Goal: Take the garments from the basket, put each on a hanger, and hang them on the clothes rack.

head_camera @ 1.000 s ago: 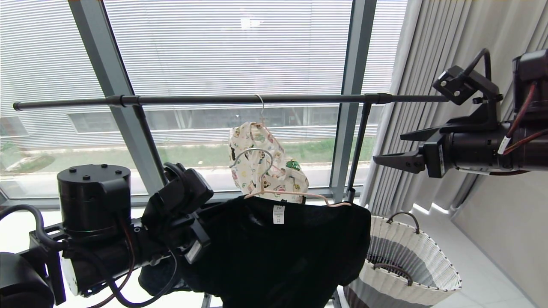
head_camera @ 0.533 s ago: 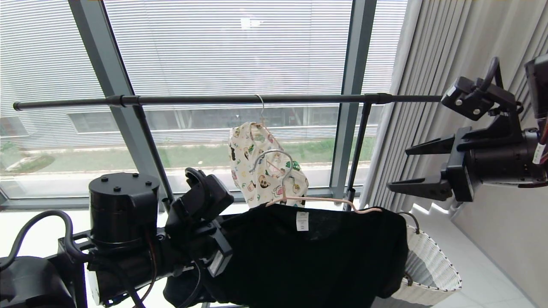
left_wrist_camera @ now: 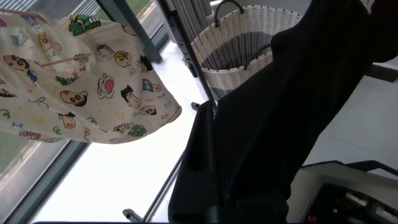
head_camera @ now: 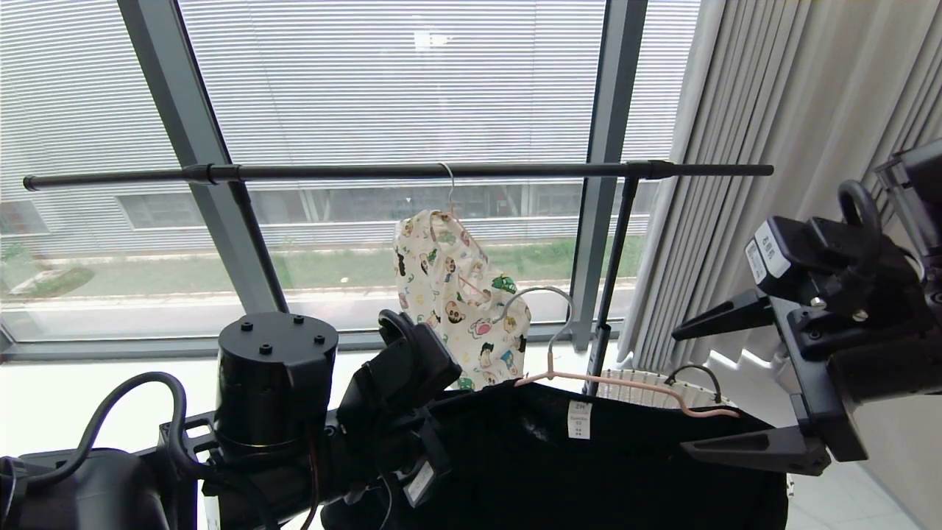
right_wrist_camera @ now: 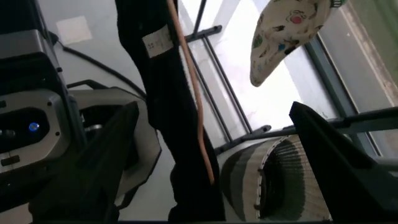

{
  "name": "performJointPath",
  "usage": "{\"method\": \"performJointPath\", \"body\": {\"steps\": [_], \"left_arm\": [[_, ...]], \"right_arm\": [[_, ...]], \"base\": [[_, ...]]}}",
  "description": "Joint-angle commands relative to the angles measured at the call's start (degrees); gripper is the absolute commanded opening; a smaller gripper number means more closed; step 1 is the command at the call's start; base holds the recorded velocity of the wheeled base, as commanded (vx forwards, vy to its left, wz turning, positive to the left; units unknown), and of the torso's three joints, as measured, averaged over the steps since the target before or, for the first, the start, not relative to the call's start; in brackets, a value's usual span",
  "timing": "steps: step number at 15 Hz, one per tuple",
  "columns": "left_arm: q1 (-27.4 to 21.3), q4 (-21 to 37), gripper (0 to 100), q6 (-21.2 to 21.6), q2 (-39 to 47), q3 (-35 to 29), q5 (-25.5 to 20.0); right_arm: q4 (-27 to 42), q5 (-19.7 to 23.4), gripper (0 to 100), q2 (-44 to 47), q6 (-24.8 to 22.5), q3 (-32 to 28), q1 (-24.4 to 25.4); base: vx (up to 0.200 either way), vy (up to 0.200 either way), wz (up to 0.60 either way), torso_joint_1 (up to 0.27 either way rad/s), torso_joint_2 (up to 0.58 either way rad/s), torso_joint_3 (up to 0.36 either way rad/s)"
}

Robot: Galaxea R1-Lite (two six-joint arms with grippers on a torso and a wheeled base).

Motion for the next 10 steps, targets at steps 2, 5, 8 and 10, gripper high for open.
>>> {"method": "performJointPath", "body": {"steps": [2, 5, 8, 10], "left_arm": [[-1.3, 0.0, 0, 0.1, 0.0, -0.1, 0.1], [-4.0, -0.1, 0, 0.7, -0.1, -0.6, 0.7], [-4.9, -0.1, 0, 0.7, -0.1, -1.2, 1.9], [-4.9, -0.1, 0, 0.7, -0.1, -1.8, 1.9]], "right_arm": [[0.1, -0.4, 100, 2.1, -2.9, 3.4, 0.9], [0.1, -1.4, 100, 3.8, -2.9, 4.9, 0.8], [0.1, -1.5, 100, 4.8, -3.0, 4.8, 1.1], [0.0, -1.8, 100, 5.2, -3.0, 4.8, 1.3]], "base": [[0.0, 0.0, 0.0, 0.0, 0.0, 0.0], [0.0, 0.0, 0.0, 0.0, 0.0, 0.0], [0.0, 0.0, 0.0, 0.0, 0.0, 0.0], [0.0, 0.0, 0.0, 0.0, 0.0, 0.0]]}}
